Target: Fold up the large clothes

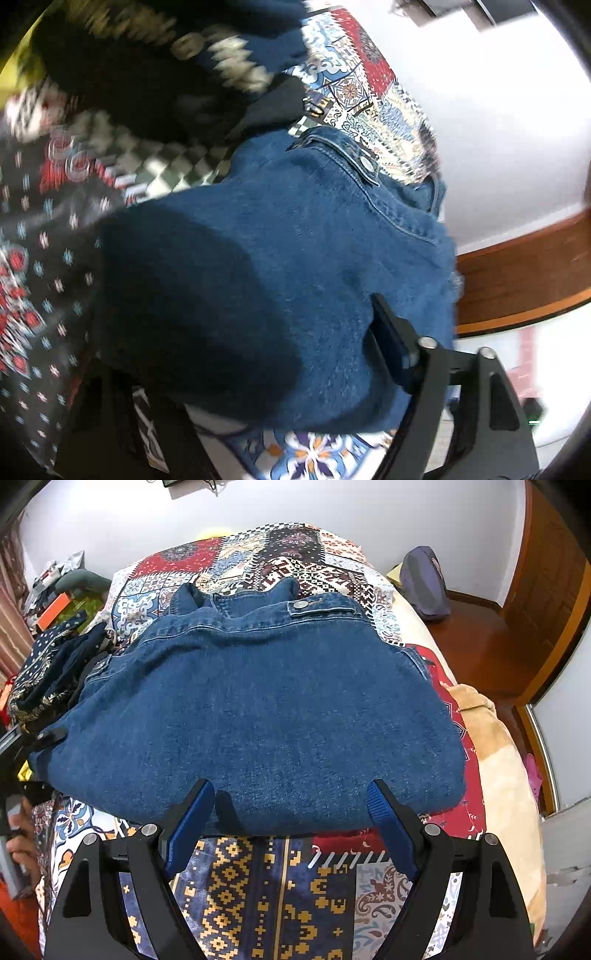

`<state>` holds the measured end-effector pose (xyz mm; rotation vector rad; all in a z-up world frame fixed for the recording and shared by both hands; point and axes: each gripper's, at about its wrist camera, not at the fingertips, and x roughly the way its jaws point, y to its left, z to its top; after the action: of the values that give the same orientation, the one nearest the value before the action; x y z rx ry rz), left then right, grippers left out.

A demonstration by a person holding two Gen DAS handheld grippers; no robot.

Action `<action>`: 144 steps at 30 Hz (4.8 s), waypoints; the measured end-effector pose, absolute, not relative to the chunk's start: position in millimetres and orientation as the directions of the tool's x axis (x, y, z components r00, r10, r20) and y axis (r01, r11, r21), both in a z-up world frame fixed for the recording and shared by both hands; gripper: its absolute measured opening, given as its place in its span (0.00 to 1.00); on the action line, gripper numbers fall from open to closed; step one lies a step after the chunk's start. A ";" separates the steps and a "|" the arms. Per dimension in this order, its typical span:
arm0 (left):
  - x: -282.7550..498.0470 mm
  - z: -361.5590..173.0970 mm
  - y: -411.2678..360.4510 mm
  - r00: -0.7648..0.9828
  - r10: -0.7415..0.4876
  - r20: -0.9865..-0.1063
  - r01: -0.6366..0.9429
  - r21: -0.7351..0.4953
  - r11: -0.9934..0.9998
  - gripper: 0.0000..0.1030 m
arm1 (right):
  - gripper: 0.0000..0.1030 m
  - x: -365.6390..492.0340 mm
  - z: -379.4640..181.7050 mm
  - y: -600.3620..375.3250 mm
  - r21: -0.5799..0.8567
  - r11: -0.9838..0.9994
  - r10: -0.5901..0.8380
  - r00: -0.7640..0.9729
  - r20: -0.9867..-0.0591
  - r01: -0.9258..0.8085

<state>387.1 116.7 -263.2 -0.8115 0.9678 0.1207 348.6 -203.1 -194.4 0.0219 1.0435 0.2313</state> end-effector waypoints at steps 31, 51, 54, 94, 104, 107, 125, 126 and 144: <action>369.0 -92.5 86.3 0.817 0.174 -0.550 -0.259 -0.080 0.963 0.25 | 0.80 372.0 -203.0 -9.5 0.240 0.838 0.405 0.264 -0.875 -0.490; 407.7 -111.4 -89.9 0.717 -0.275 -0.641 0.235 -0.149 0.960 0.25 | 0.80 360.6 -204.9 -228.1 0.181 0.972 0.226 0.375 -0.899 -0.152; 423.0 -149.2 -123.4 0.568 -0.362 -0.739 0.304 -0.220 0.927 0.25 | 0.80 357.1 -222.4 -251.6 0.335 0.939 0.340 0.321 -0.884 -0.072; 349.9 -197.7 -26.8 0.579 -0.031 -0.815 0.052 -0.001 0.999 0.75 | 0.80 351.3 -164.8 -224.0 0.270 0.929 0.356 0.413 -0.839 -0.252; 342.6 -202.0 -30.9 0.596 -0.019 -0.803 0.054 0.016 0.998 0.79 | 0.84 339.3 -203.8 -249.0 0.353 0.916 0.399 0.317 -0.861 -0.192; 344.9 -197.0 -30.2 0.597 -0.015 -0.802 0.068 0.031 0.997 0.79 | 0.84 336.8 -182.3 -236.4 0.254 0.936 0.329 0.358 -0.874 -0.243; 407.6 -205.4 32.7 0.519 -0.162 -0.839 -0.004 -0.192 0.981 0.79 | 0.86 403.5 -190.7 -201.8 0.276 0.883 0.389 0.263 -0.883 -0.381; 412.0 -209.0 36.4 0.508 -0.183 -0.842 -0.013 -0.220 0.975 0.79 | 0.86 405.0 -194.8 -205.5 0.280 0.885 0.386 0.251 -0.888 -0.371; 468.9 -250.4 46.4 0.369 -0.458 -0.808 -0.031 -0.504 0.863 0.95 | 1.00 439.3 -247.7 -221.7 0.647 0.734 0.662 0.004 -0.749 -0.207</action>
<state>468.9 46.4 -250.4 -0.4821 1.1711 -0.2881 439.3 -221.7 -247.7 0.4041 1.4127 0.7107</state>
